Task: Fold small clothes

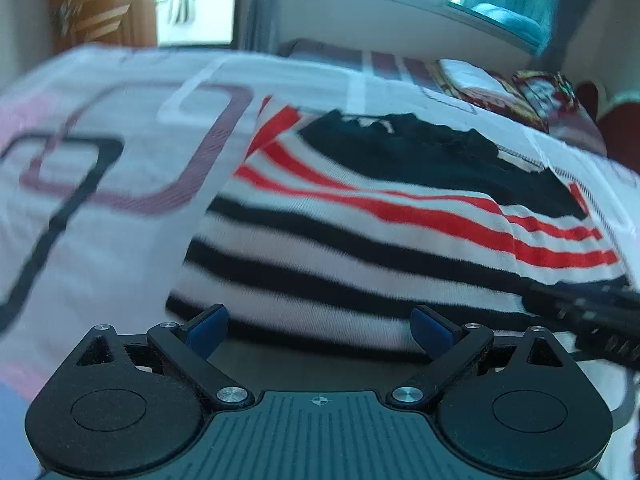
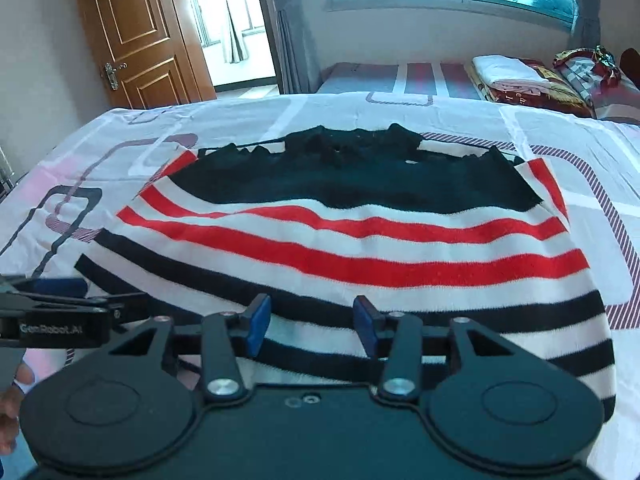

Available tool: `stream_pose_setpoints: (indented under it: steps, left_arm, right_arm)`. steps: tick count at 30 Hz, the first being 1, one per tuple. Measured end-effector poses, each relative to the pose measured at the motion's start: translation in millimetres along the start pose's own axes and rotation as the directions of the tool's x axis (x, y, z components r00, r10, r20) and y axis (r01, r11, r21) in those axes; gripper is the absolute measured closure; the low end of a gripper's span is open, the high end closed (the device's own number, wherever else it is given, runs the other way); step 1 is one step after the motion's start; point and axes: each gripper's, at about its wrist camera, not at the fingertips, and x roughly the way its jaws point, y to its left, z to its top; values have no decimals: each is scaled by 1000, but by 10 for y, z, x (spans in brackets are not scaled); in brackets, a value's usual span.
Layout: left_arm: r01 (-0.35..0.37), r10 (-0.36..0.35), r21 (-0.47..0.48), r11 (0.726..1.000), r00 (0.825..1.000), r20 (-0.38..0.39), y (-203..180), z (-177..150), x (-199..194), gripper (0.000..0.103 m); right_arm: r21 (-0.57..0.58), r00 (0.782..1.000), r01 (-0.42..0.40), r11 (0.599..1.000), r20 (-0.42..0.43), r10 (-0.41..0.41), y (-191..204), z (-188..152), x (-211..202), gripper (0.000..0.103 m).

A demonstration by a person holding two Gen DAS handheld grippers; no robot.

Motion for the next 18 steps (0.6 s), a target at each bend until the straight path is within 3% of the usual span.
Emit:
stream_pose_setpoints:
  steps: [5, 10, 15, 18]
  left_arm:
    - [98, -105, -157, 983, 994, -36, 187, -90, 97, 6]
    - [145, -148, -195, 970, 989, -2, 216, -112, 189, 6]
    - [183, -175, -240, 953, 983, 55, 251, -56, 277, 16]
    - [196, -177, -287, 938, 980, 90, 308, -16, 314, 28]
  right_arm:
    - [-39, 999, 29, 999, -22, -30, 26, -116, 44, 58]
    - [3, 1000, 4, 1000, 6, -4, -5, -70, -34, 58]
    - [3, 1000, 5, 1000, 20, -5, -6, -60, -9, 58]
    - [15, 1000, 7, 1000, 28, -7, -27, -49, 29, 58]
